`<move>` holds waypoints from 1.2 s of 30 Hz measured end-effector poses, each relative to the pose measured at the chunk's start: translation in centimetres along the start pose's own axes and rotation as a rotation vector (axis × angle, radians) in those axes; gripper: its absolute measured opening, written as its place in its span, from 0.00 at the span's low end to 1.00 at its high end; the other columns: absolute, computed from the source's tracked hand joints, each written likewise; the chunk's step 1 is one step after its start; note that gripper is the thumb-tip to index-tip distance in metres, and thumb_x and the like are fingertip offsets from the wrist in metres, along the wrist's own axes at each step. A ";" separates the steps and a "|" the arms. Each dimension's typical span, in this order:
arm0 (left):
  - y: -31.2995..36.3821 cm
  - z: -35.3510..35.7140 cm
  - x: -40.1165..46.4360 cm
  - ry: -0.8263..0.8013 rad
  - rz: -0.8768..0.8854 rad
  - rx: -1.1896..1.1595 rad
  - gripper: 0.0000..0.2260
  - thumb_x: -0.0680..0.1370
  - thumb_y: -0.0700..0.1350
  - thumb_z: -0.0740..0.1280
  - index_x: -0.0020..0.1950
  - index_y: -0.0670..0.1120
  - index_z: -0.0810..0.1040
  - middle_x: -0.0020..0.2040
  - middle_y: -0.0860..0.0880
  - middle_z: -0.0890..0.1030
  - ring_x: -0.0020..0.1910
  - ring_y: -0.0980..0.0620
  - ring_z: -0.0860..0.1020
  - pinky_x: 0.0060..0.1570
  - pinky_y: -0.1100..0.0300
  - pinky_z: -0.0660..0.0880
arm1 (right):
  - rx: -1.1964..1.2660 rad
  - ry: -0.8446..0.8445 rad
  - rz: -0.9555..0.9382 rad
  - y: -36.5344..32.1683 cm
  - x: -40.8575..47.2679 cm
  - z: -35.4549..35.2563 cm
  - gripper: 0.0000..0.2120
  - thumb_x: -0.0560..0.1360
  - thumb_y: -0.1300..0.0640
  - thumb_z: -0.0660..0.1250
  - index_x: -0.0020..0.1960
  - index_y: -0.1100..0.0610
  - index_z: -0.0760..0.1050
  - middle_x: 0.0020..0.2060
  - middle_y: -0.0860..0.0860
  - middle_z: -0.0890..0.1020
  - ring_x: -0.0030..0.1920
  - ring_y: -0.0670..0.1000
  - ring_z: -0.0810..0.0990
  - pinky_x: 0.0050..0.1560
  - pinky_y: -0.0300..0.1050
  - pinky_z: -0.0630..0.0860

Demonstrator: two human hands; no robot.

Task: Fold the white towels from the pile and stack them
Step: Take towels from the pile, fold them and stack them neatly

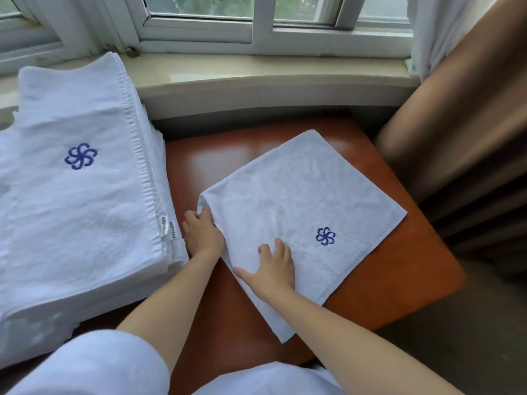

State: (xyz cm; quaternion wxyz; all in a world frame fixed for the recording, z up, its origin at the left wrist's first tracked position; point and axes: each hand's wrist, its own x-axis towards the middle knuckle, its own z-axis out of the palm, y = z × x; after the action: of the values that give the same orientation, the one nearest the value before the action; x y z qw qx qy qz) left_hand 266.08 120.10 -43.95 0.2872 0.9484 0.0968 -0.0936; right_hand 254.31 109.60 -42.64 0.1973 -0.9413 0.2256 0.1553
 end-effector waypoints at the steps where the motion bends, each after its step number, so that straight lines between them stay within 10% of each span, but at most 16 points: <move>1: 0.1 -0.1 0.2 0.003 -0.030 -0.012 0.19 0.81 0.46 0.56 0.73 0.51 0.65 0.61 0.42 0.67 0.57 0.39 0.71 0.59 0.45 0.70 | -0.020 -0.018 0.006 -0.1 -0.1 0.1 0.40 0.68 0.27 0.61 0.71 0.50 0.60 0.75 0.55 0.50 0.75 0.57 0.47 0.74 0.50 0.52; 17: 1.5 0.2 3.4 0.367 -0.457 -0.618 0.19 0.84 0.49 0.52 0.58 0.37 0.76 0.55 0.38 0.79 0.55 0.40 0.77 0.53 0.53 0.70 | -0.161 -0.124 -0.079 2.9 1.4 0.9 0.52 0.64 0.23 0.59 0.77 0.46 0.41 0.74 0.53 0.29 0.72 0.54 0.24 0.71 0.56 0.28; 31: 2.8 -0.8 4.2 0.109 -0.807 -1.343 0.40 0.68 0.75 0.59 0.71 0.48 0.71 0.69 0.52 0.72 0.67 0.49 0.70 0.70 0.53 0.63 | -0.249 -0.147 -0.160 3.7 0.6 0.9 0.48 0.68 0.25 0.55 0.77 0.46 0.39 0.74 0.53 0.28 0.72 0.54 0.23 0.70 0.59 0.28; 36: 2.2 0.0 3.2 0.217 -0.653 -1.220 0.09 0.76 0.44 0.66 0.52 0.39 0.78 0.38 0.52 0.74 0.38 0.53 0.72 0.40 0.61 0.70 | -0.248 -0.153 -0.172 4.0 0.6 0.9 0.48 0.68 0.25 0.54 0.77 0.45 0.39 0.74 0.53 0.28 0.72 0.54 0.23 0.71 0.59 0.28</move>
State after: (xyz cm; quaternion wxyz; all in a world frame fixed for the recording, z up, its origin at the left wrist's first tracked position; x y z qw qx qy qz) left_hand 269.67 118.66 -43.55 0.7143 0.5442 0.4399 -0.0090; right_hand 252.67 106.56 -44.85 0.1089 -0.9596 0.1077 0.2359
